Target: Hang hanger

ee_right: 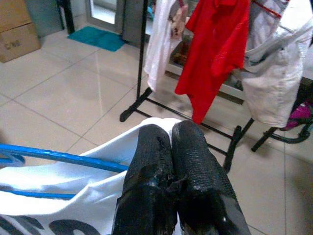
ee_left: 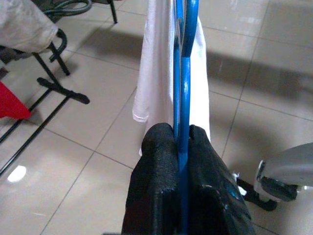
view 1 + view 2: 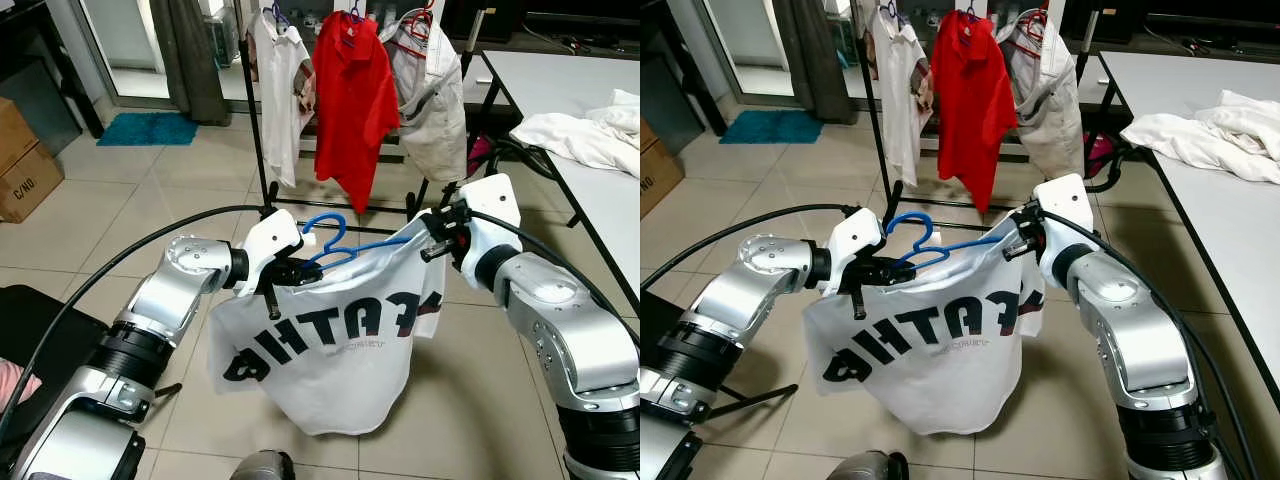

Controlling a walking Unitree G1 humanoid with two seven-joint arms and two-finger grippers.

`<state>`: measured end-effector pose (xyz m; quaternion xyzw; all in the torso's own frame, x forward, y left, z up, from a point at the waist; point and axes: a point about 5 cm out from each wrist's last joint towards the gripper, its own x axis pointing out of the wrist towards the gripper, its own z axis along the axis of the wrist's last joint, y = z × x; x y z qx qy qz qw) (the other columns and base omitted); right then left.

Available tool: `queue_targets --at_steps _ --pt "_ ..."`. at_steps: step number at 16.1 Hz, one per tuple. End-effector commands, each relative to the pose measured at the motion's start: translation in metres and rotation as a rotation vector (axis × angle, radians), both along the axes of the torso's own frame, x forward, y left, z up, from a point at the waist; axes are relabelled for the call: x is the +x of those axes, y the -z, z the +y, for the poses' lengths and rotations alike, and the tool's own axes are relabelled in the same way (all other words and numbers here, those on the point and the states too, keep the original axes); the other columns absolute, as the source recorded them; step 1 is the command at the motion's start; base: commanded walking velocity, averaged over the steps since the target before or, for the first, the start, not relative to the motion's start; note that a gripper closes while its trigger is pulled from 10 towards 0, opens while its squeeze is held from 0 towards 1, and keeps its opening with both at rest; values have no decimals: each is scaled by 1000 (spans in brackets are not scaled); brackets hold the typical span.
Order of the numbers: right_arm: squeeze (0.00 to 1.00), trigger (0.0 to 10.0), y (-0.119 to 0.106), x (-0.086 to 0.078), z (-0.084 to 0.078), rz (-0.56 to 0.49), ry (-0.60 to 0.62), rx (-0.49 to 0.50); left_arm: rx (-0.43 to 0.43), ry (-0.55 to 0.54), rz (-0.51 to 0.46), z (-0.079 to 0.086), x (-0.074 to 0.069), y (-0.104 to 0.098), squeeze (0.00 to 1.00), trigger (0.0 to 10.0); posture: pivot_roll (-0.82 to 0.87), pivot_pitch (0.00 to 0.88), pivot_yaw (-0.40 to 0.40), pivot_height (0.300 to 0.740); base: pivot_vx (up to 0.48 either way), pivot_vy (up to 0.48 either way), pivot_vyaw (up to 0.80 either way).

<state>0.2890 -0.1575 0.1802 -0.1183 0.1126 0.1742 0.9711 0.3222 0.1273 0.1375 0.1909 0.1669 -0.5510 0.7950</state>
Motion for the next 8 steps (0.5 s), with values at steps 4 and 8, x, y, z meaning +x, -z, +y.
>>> queue_targets --at_steps 4,8 --pt "0 1412 1 -6 8 23 -62 -20 10 11 -40 -3 3 -8 0 0 43 0 51 740 0 0 0" --pt "0 10000 3 -7 9 46 -76 -44 12 11 -41 -2 4 -8 0 0 43 0 49 740 0 0 0"
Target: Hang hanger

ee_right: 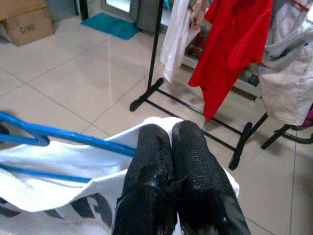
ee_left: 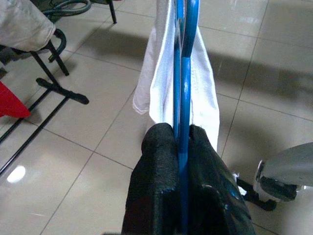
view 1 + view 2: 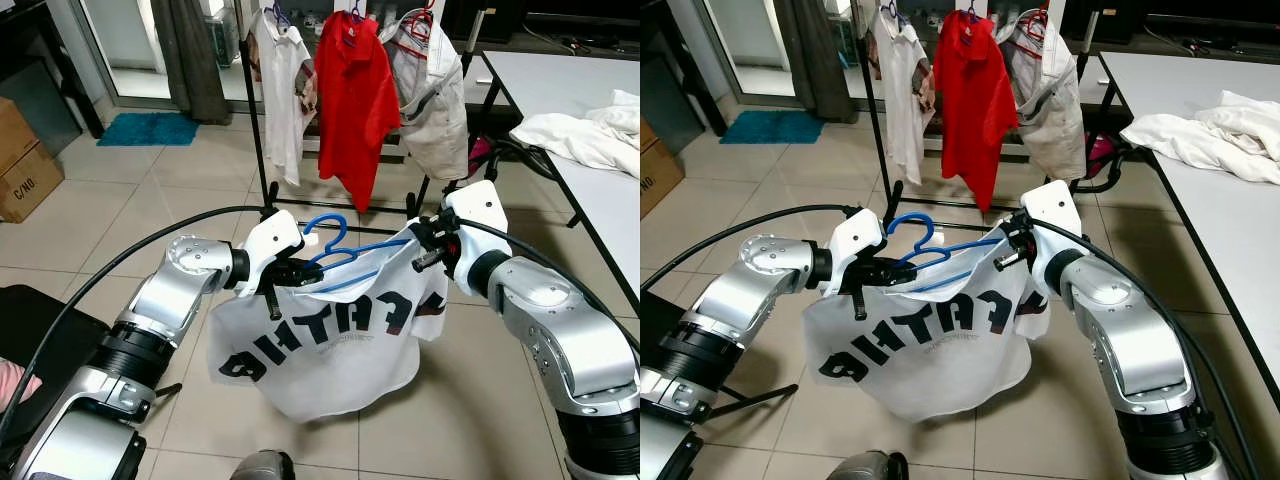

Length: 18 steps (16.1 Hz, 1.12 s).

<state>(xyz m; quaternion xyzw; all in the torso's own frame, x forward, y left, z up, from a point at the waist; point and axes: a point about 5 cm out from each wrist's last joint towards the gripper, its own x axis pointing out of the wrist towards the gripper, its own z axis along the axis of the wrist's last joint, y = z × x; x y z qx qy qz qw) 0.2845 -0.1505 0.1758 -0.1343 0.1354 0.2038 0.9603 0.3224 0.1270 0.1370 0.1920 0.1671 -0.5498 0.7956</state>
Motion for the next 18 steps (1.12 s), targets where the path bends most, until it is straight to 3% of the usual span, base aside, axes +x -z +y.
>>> queue_targets --at_steps 1,2,3,9,12,16,18 --pt "0 10000 -1 -3 2 3 -17 -7 9 13 -39 -2 3 -8 0 0 43 0 49 740 0 0 0" --pt "0 10000 0 -4 3 16 -19 15 7 14 -39 -2 3 -9 0 0 42 0 49 740 0 0 0" --pt "1000 10000 0 -4 4 25 -30 32 6 16 -39 -2 3 -9 0 0 42 0 49 740 0 0 0" --pt "1000 10000 -1 -11 8 53 -96 42 12 -10 -49 0 8 -9 0 0 38 0 51 740 0 0 0" --pt "1000 10000 -5 -12 2 48 -109 46 18 -19 -71 4 12 -12 0 0 36 0 51 740 0 0 0" --pt "1000 10000 -19 -9 -11 -44 -128 36 30 79 -111 10 10 -18 0 0 37 0 51 740 0 0 0" --pt "1000 10000 -44 -21 -4 -160 -365 91 11 219 -108 10 3 -25 0 0 34 0 53 740 0 0 0"
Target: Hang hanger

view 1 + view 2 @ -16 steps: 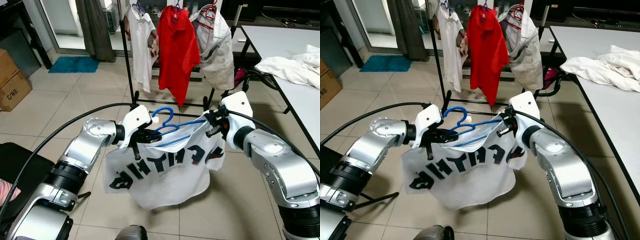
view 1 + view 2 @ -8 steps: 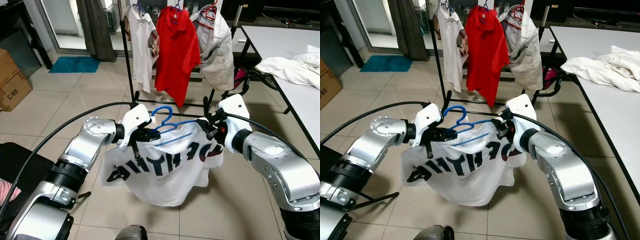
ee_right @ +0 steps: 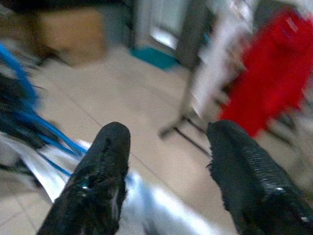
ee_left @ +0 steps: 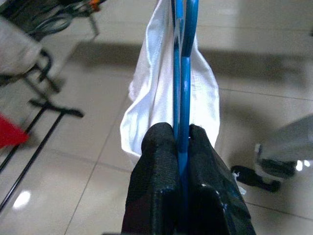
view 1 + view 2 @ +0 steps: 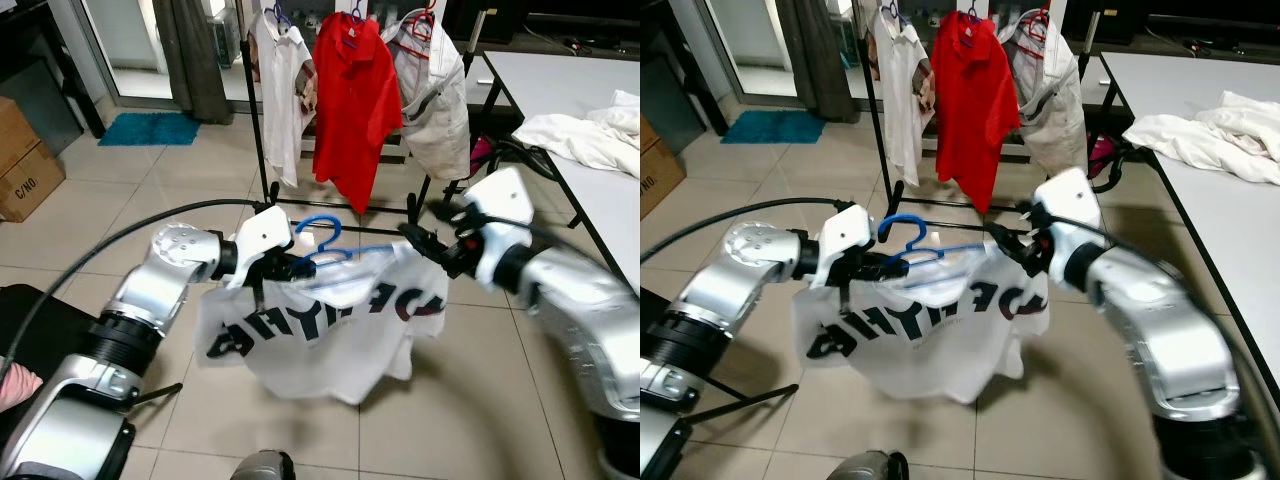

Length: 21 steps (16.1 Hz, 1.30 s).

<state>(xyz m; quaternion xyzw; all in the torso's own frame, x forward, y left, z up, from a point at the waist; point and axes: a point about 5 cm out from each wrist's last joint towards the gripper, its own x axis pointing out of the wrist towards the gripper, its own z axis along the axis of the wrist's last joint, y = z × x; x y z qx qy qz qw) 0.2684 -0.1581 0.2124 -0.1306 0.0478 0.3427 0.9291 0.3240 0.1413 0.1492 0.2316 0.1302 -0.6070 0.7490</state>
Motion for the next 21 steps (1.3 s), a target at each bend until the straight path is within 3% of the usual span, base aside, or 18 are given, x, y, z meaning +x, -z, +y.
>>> queue_targets --at_steps 1,4,6,7,11,12,13,14,17,21 --pt "1000 10000 -9 -7 5 -37 -97 11 -13 69 -42 -5 1 -13 0 0 34 0 53 740 0 0 0" --pt "1000 10000 -3 -17 11 34 -255 -33 -10 200 -31 -12 -5 -17 0 0 34 0 46 740 0 0 0" --pt "1000 10000 2 -19 16 93 -290 -37 15 264 -42 -17 -9 -16 0 0 31 0 48 740 0 0 0" --pt "0 10000 9 -17 21 123 -287 -49 15 293 -39 -21 -10 -15 0 0 31 0 48 740 0 0 0" --pt "0 9961 21 -25 34 175 -366 -84 33 335 -34 -24 -12 -16 0 0 34 0 49 740 0 0 0" --pt "0 4157 22 -27 34 185 -377 -91 38 334 -35 -24 -12 -16 0 0 35 0 49 740 0 0 0" --pt "0 2824 24 -28 35 193 -382 -98 43 334 -36 -23 -11 -16 0 0 35 0 49 740 0 0 0" --pt "0 0 29 -30 35 207 -385 -153 66 330 -31 -22 -11 -15 0 0 35 0 49 740 0 0 0" --pt "0 0 36 -31 36 219 -390 -227 106 334 -17 -19 -11 -12 0 0 33 0 48 740 0 0 0" --pt "0 0 43 -31 45 266 -380 -202 123 330 -24 -20 -11 -11 0 0 36 0 42 740 0 0 0"
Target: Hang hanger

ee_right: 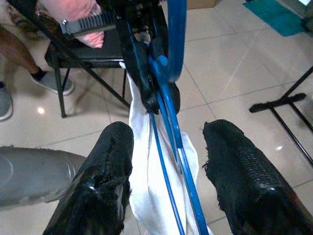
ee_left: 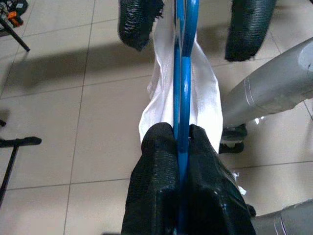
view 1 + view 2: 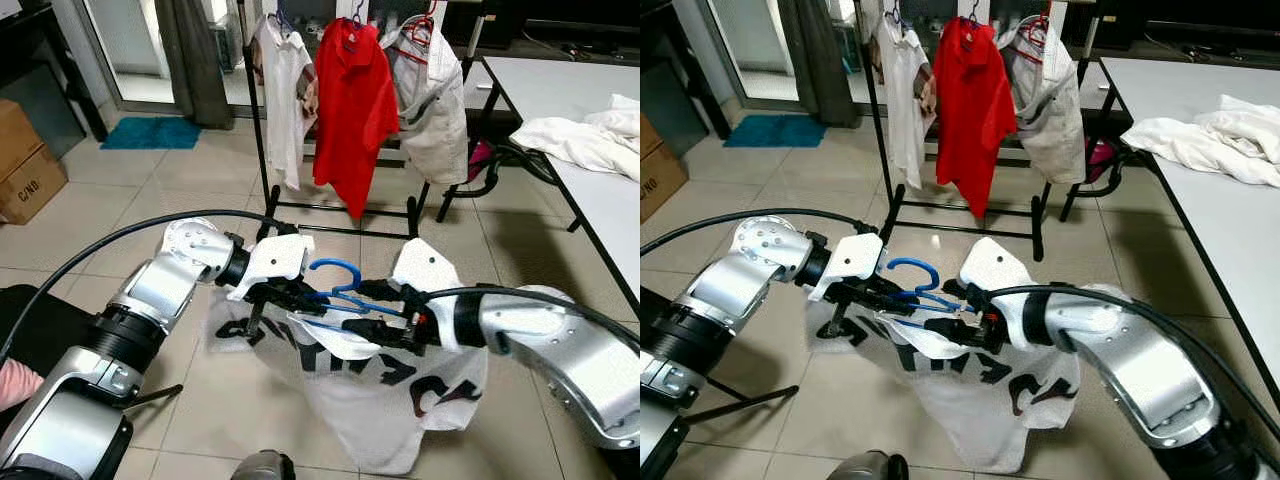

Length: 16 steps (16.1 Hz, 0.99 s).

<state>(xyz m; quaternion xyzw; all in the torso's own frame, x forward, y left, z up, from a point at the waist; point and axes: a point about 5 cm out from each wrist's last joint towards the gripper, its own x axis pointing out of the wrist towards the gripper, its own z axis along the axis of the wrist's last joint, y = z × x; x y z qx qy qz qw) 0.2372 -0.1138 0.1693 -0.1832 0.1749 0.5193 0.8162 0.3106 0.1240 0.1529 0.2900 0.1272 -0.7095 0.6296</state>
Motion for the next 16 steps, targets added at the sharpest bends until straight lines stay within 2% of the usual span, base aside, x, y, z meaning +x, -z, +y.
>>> queue_targets --at_steps 1,6,12,16 --pt "0 0 3 -1 2 15 2 -12 8 15 -33 -4 2 -7 0 0 36 0 42 740 0 0 0" --pt "0 0 11 3 1 46 69 -29 12 17 -53 -6 3 -9 0 0 36 0 43 740 0 0 0" --pt "0 0 11 10 5 42 153 6 4 26 -63 -11 4 -11 0 0 37 0 45 740 0 0 0" --pt "0 0 9 4 10 29 66 19 -4 27 -72 -14 6 -13 0 0 36 0 46 740 0 0 0"
